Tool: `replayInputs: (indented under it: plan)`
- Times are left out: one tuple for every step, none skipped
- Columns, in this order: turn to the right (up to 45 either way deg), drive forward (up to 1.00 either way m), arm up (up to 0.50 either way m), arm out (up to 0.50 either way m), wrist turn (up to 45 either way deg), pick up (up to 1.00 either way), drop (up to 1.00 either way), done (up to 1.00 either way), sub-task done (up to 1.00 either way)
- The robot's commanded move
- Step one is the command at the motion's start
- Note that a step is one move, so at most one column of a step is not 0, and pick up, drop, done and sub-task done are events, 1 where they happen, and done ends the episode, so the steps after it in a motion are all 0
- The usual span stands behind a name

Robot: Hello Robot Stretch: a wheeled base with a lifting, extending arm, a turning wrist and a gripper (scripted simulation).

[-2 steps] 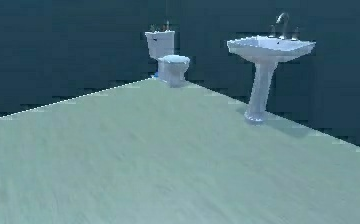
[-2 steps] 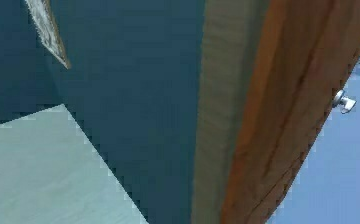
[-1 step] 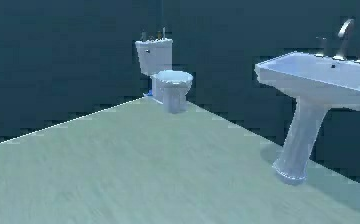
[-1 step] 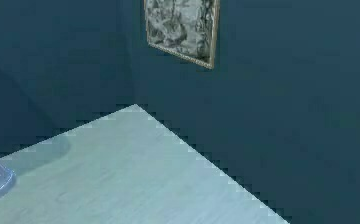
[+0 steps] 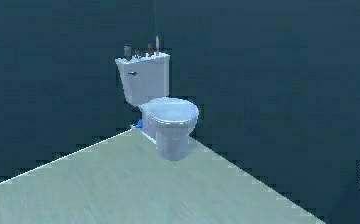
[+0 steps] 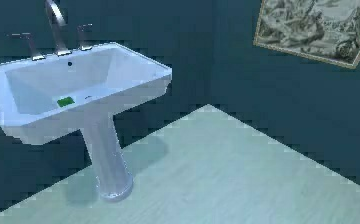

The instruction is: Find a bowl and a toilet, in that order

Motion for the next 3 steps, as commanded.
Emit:
replayInputs:
  plan:
    - [0.0, 0.80, 0.00, 0.00, 0.0, 0.00, 0.00, 0.00, 0.00]
    - [45.0, 0.00, 0.00, 0.00, 0.0, 0.00, 0.00, 0.00, 0.00]
    - [42.0, 0.00, 0.00, 0.00, 0.0, 0.00, 0.00, 0.00, 0.00]
